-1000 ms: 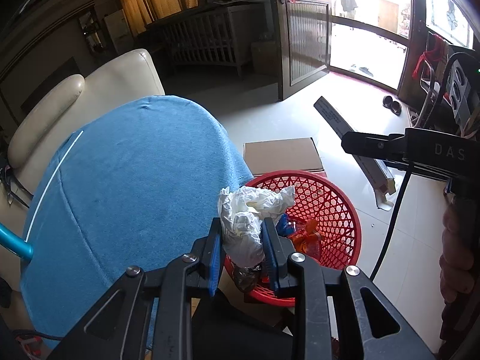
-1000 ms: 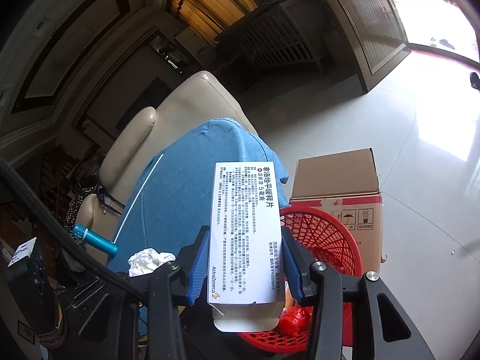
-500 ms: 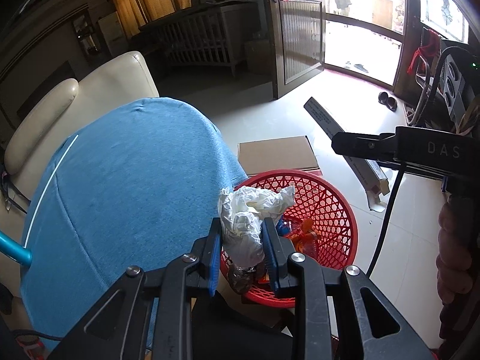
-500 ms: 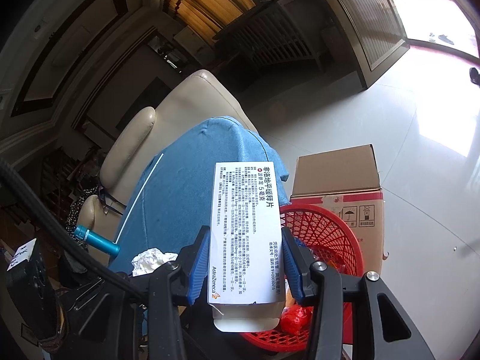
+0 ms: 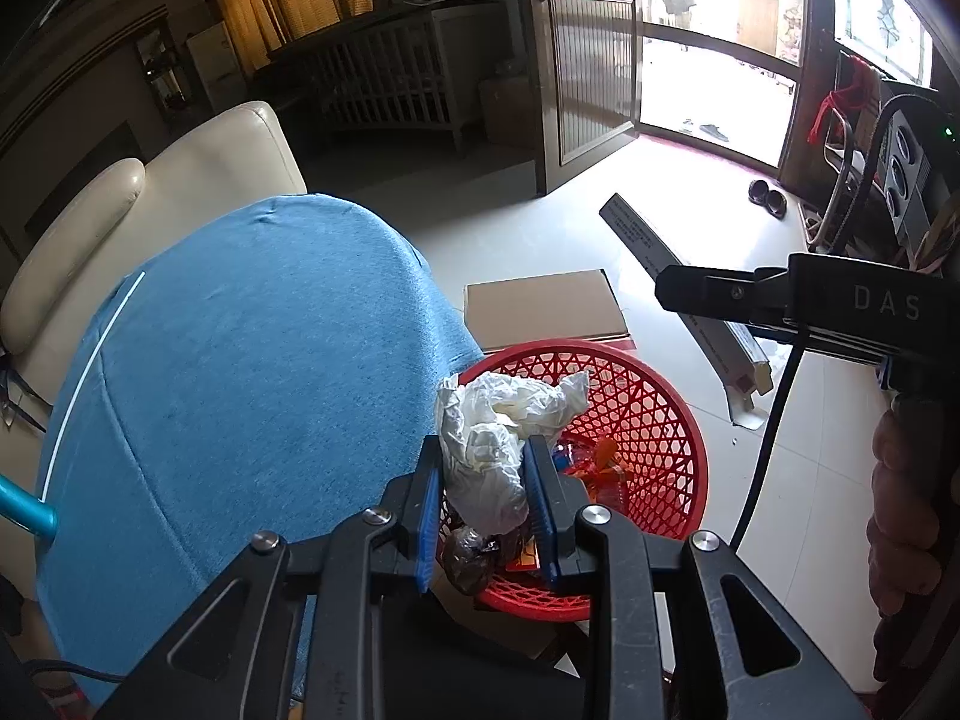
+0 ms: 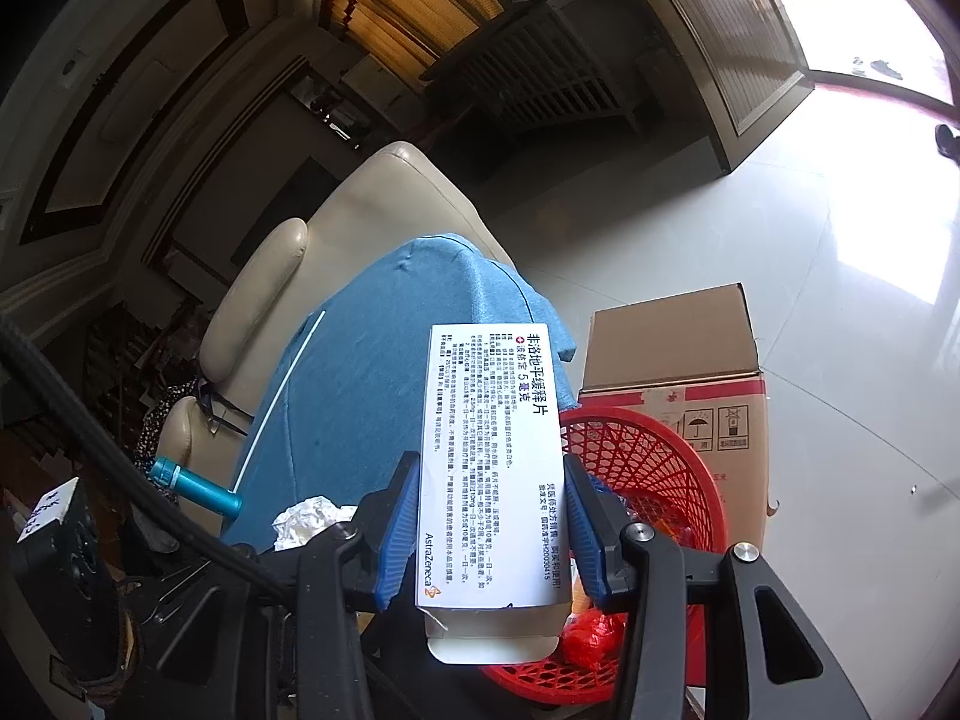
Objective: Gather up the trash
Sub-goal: 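Lower the tissue with the left tool while the right tool lowers the box over the wastebasket, then open both tools to drop the tissue and white box into the wastebasket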
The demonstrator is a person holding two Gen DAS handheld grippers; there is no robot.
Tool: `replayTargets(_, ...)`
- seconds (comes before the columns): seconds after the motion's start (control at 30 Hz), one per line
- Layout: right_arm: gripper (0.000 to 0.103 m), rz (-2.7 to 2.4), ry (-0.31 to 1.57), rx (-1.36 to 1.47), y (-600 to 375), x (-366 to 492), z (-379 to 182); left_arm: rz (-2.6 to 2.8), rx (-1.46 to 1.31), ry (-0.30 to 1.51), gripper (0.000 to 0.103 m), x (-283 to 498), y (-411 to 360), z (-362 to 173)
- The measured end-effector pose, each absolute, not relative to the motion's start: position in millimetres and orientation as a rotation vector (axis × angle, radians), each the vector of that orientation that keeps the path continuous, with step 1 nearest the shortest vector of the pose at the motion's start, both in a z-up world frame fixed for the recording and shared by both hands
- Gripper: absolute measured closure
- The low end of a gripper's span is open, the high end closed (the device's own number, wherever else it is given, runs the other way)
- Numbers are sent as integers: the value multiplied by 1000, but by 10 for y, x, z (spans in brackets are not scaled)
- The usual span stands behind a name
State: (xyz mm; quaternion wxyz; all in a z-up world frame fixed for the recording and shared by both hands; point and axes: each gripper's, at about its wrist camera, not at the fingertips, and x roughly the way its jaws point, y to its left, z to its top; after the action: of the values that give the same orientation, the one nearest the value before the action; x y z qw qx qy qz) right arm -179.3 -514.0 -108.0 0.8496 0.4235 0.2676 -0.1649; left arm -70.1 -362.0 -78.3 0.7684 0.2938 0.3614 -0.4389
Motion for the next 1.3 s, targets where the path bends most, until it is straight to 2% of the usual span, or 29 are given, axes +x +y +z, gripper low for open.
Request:
replayTargets(0.33,54,-347,564,918,-5177,-1806,-1126,-958,644,794,74,-698,-3649,-808)
replayTargets(0.37,53,-345,564,924,-5180,-1806,-1139,-961,646,796,72,-702,-3660,-815)
replayTargets(0.5,52,-337,544,958,-5200,-1821,-1190,-957,651,771,49,-731,-3676,-817)
replayTargets(0.6,44,-340,534,970,-5214,-1832,-1202,-954,653,762,45,-738,-3681,-806)
replayTargets(0.87,44,-342,510,950,-5201,-1845,-1145,-903,637,735,37,-663,-3547,-732)
replayTargets(1.23,44,-296,509,773,-4716,-1588,-831,-756,575,661,34,-404,-3007,-475)
replayTargets(1.3,44,-283,499,724,-4570,-1538,-738,-719,555,634,27,-359,-2851,-395)
